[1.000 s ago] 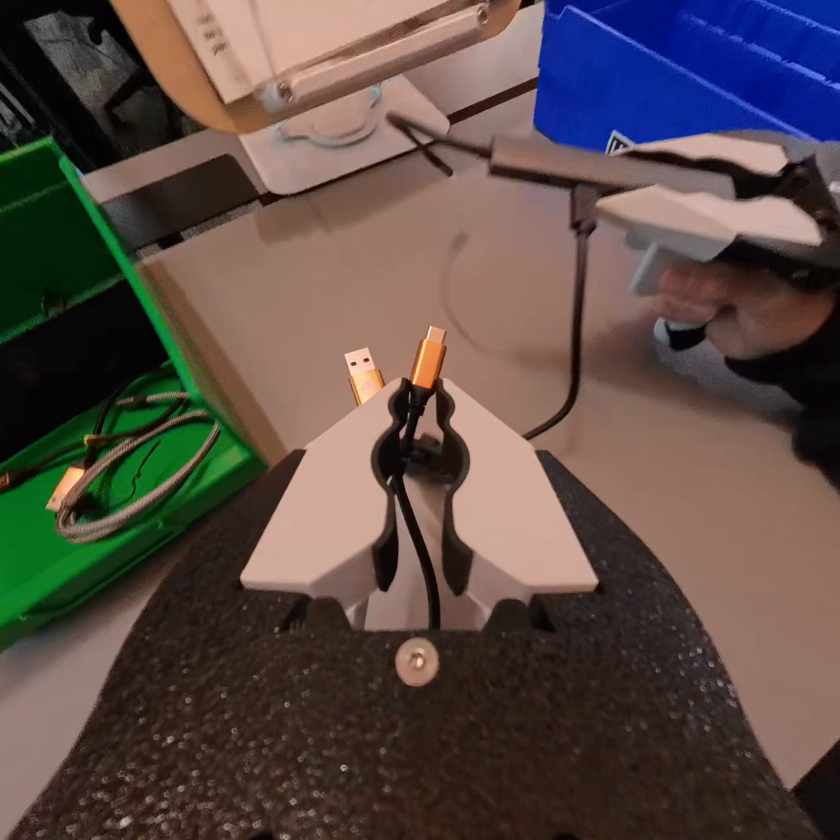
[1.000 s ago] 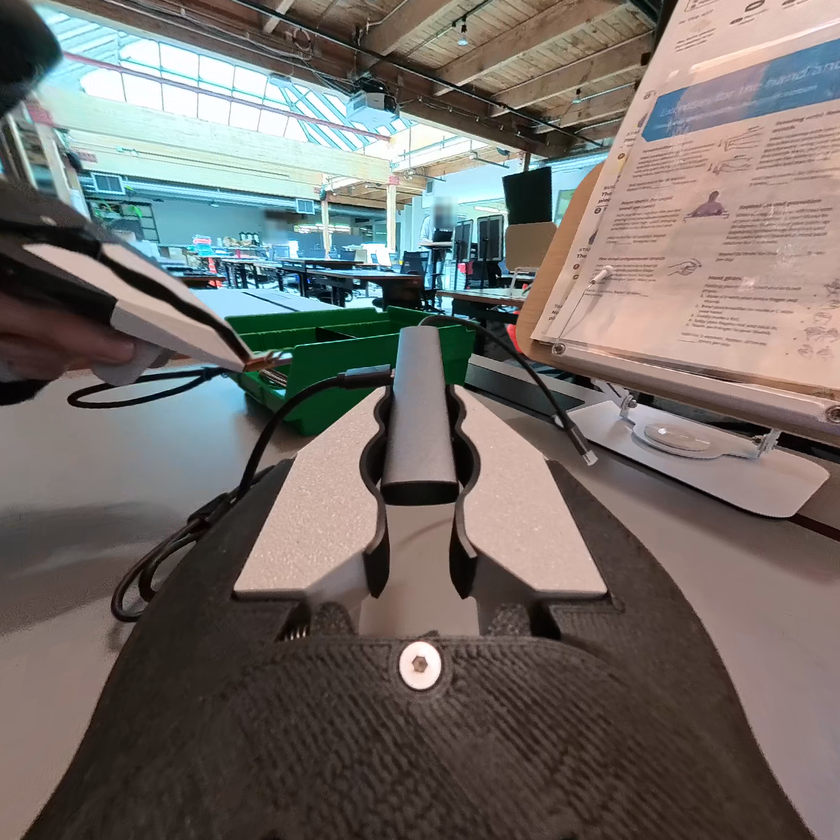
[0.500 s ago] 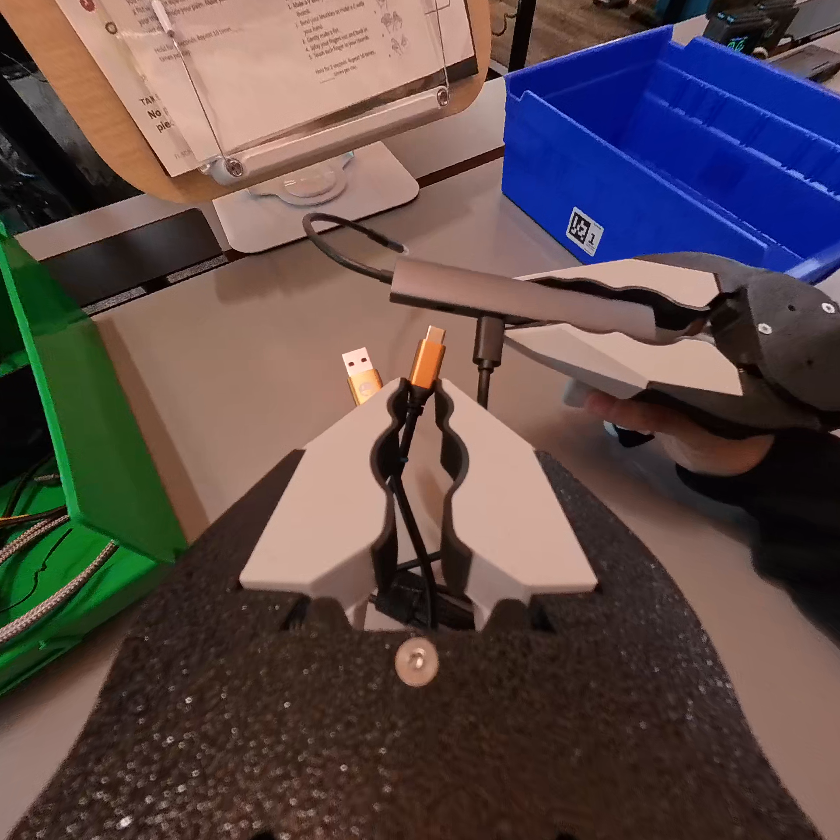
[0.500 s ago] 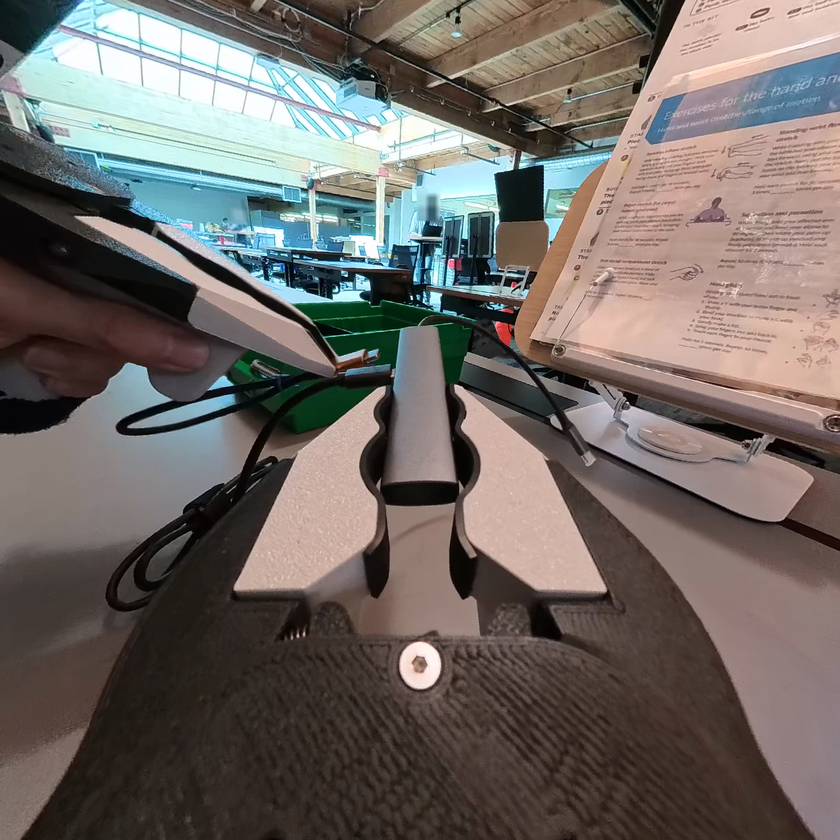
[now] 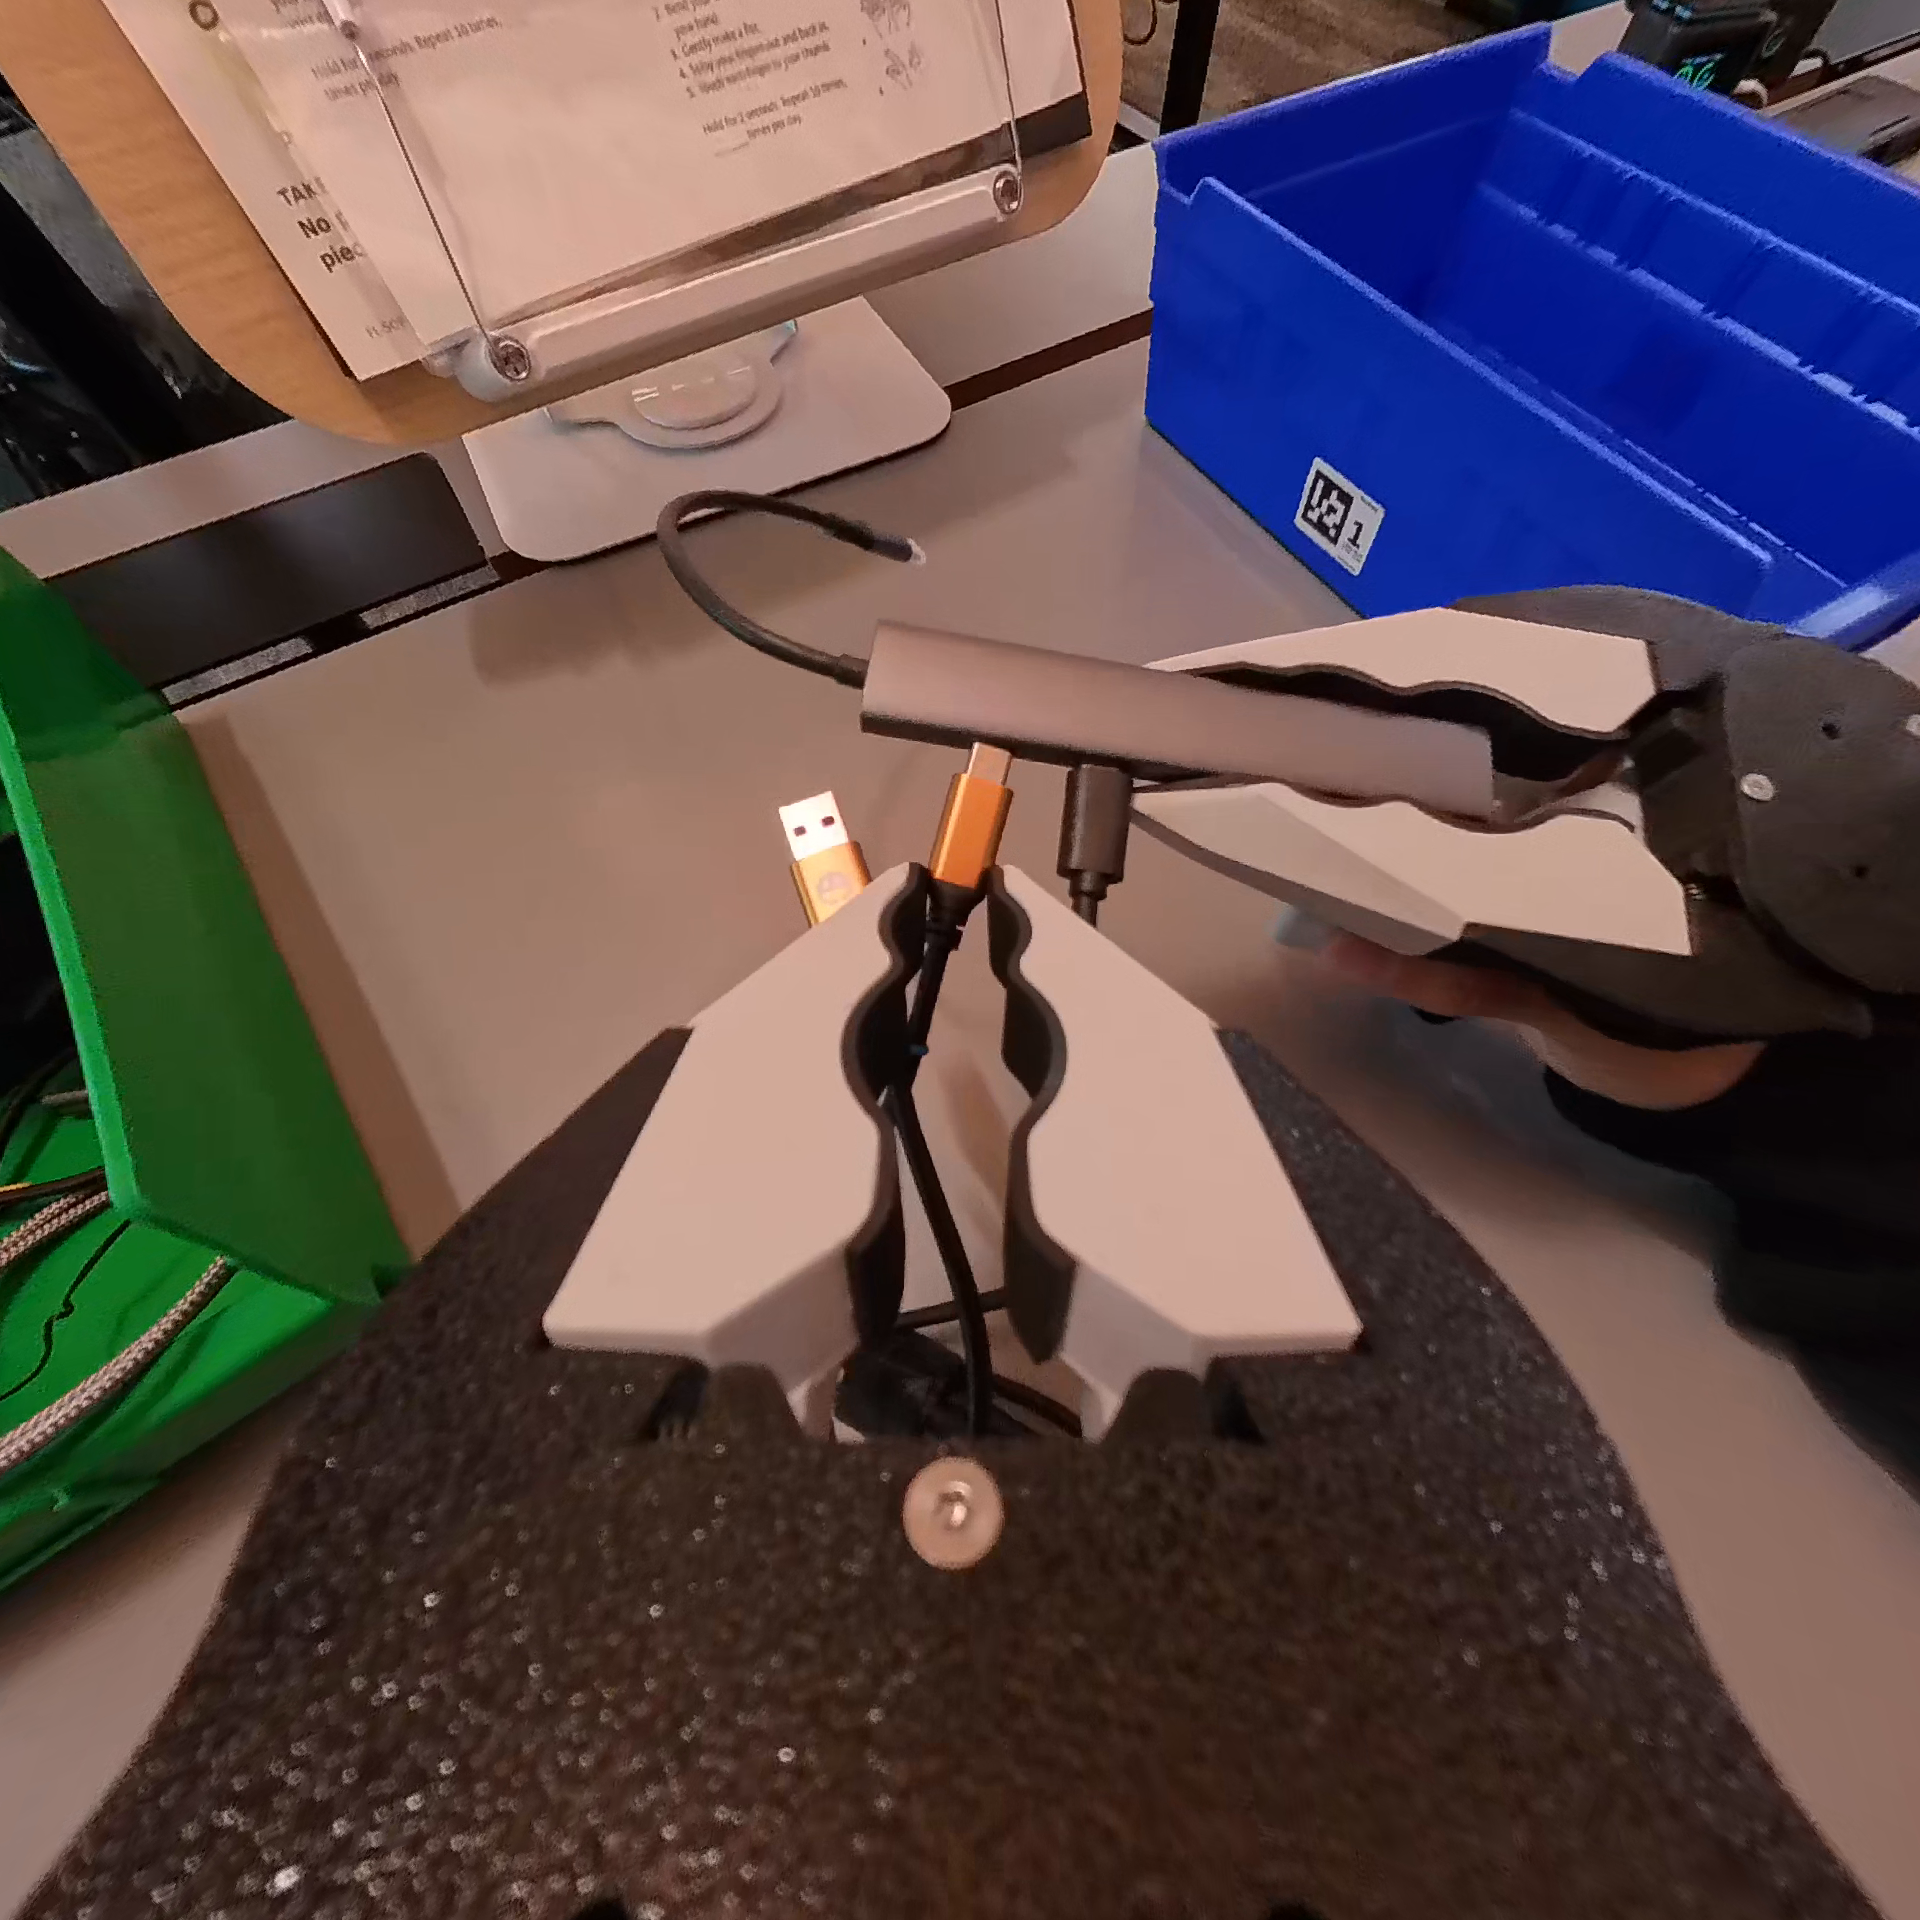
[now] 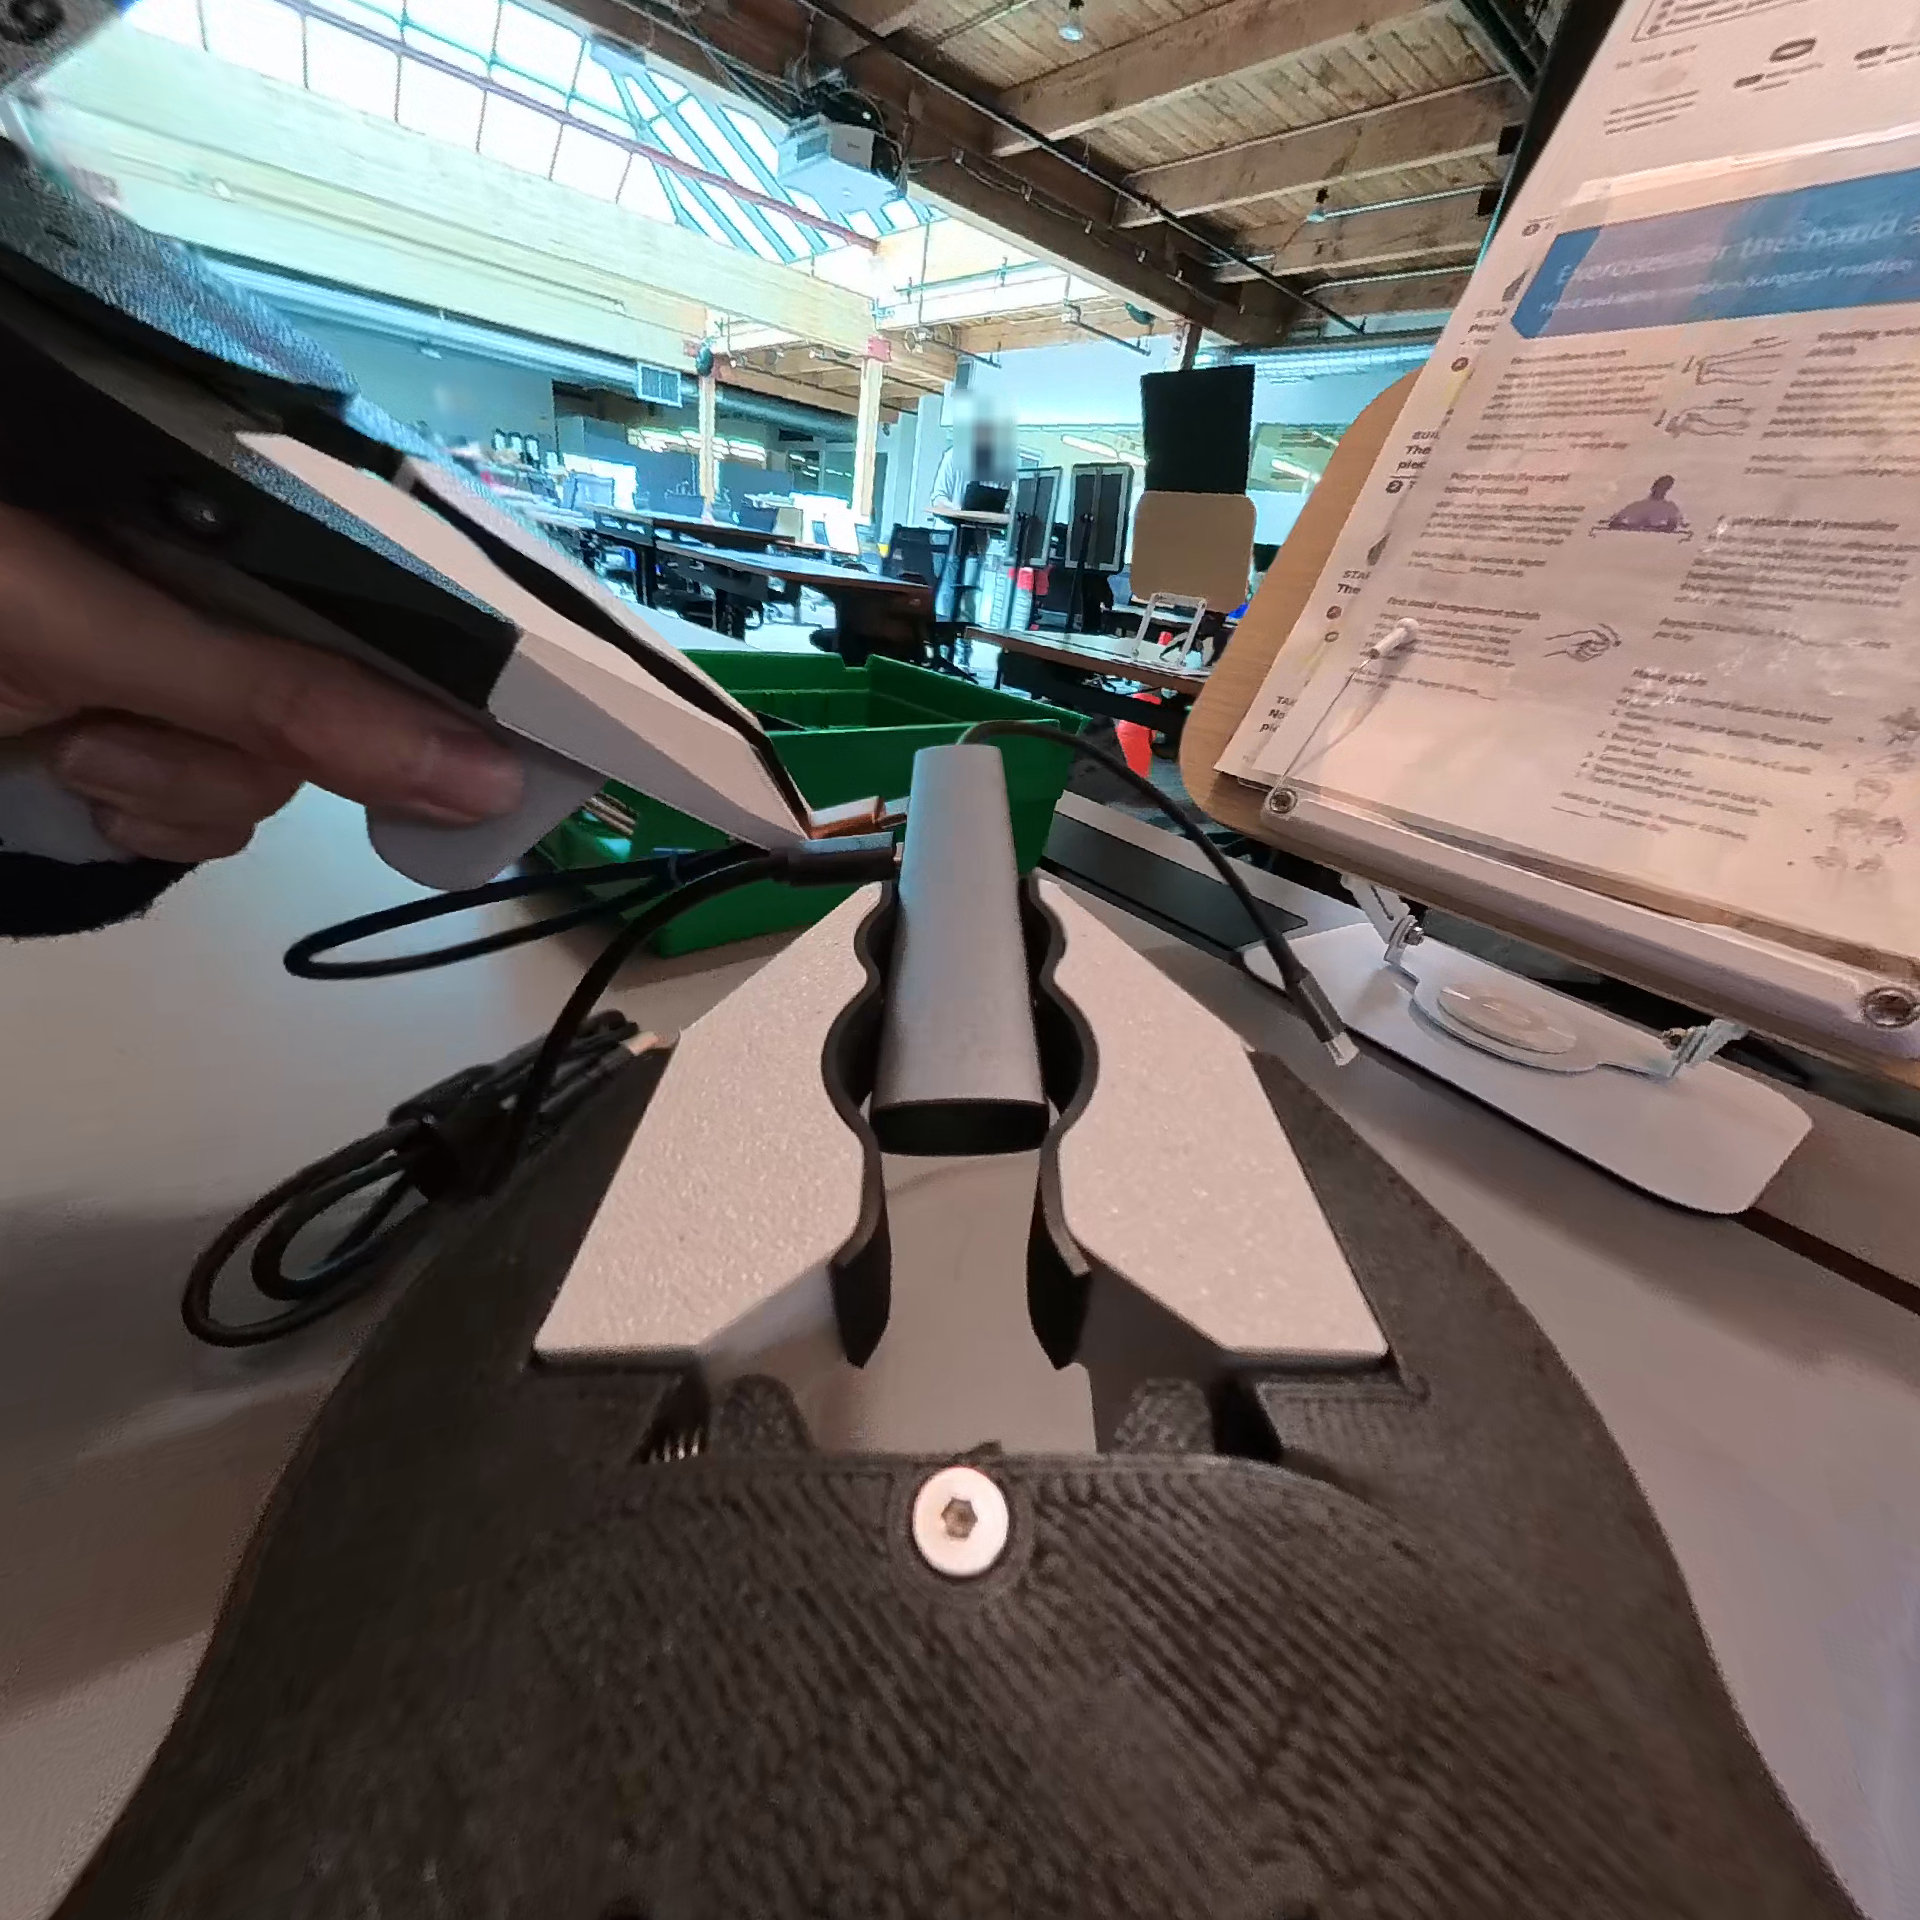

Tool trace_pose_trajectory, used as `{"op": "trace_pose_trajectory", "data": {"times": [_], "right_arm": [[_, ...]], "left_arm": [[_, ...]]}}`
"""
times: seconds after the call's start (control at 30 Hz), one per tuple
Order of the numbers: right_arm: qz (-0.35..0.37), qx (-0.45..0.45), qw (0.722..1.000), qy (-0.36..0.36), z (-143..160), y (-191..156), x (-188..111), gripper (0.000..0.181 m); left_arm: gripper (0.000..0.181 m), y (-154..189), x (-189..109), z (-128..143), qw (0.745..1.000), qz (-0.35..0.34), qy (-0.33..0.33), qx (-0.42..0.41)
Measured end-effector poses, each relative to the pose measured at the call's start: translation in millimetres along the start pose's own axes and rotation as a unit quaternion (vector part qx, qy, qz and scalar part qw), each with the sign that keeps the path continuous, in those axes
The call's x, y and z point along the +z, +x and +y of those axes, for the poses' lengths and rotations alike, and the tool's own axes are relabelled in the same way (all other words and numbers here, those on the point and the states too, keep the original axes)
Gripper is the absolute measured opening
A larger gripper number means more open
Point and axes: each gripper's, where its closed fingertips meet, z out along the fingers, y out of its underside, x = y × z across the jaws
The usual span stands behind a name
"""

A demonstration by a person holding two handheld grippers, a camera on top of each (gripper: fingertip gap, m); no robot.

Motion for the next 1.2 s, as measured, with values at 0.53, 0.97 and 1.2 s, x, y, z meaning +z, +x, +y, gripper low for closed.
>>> {"op": "trace_pose_trajectory", "data": {"times": [0.53, 0.97, 1.2], "right_arm": [[0.015, -0.025, 0.999, -0.030, 7.2, -1.2, 3.9, 0.022], [0.011, -0.021, 1.000, -0.019, 4.7, -2.6, 4.3, 0.022], [-0.006, 0.078, 0.997, 0.013, -1.9, 4.4, -0.3, 0.022]], "left_arm": [[0.008, -6.0, 2.4, 3.3, 1.000, -0.017, 0.013, -0.005], [0.008, -4.5, 2.0, -0.8, 0.998, 0.018, 0.038, -0.051], [0.010, 1.3, -0.5, -13.9, 0.991, -0.023, 0.098, 0.092]]}}
